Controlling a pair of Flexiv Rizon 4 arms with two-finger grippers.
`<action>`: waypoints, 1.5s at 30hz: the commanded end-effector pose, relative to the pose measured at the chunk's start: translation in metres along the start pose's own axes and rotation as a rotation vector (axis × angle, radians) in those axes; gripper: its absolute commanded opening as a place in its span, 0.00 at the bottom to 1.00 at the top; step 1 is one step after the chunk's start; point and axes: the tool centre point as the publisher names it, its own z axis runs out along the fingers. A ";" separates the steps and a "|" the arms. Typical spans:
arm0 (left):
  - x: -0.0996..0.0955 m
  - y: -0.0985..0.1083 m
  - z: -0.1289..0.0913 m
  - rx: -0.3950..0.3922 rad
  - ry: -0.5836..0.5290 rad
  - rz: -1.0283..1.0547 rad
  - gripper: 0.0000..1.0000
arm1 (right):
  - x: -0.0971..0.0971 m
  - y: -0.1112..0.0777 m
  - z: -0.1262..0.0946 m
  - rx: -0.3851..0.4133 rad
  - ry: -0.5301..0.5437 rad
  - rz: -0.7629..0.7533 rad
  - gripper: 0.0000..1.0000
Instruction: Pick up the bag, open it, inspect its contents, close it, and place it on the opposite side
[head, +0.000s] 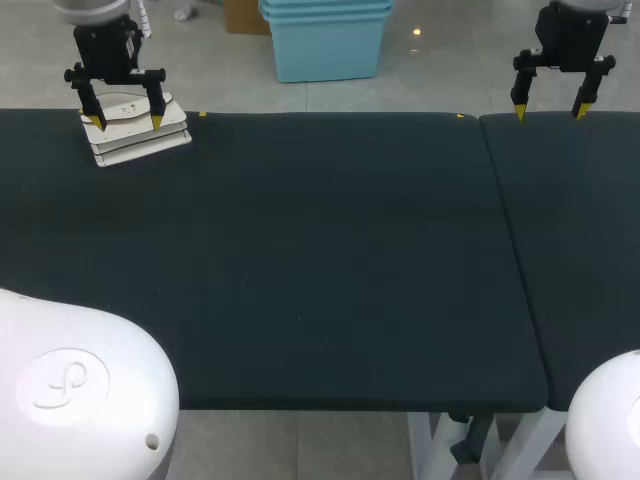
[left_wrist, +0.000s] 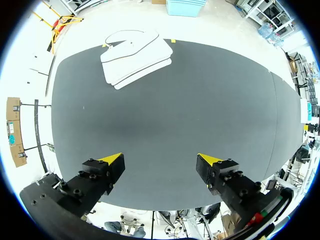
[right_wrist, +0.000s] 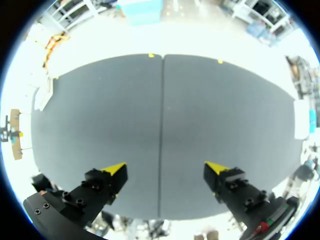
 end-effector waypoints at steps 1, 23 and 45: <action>0.000 0.000 0.000 0.000 -0.001 0.000 1.00 | 0.000 0.001 -0.001 0.003 -0.001 0.000 1.00; -0.010 0.004 0.002 -0.011 0.039 0.035 1.00 | 0.004 0.002 -0.002 -0.043 0.006 -0.064 1.00; -0.106 -0.004 0.030 0.236 0.333 -0.226 1.00 | 0.039 -0.049 0.021 -0.687 0.217 -1.002 1.00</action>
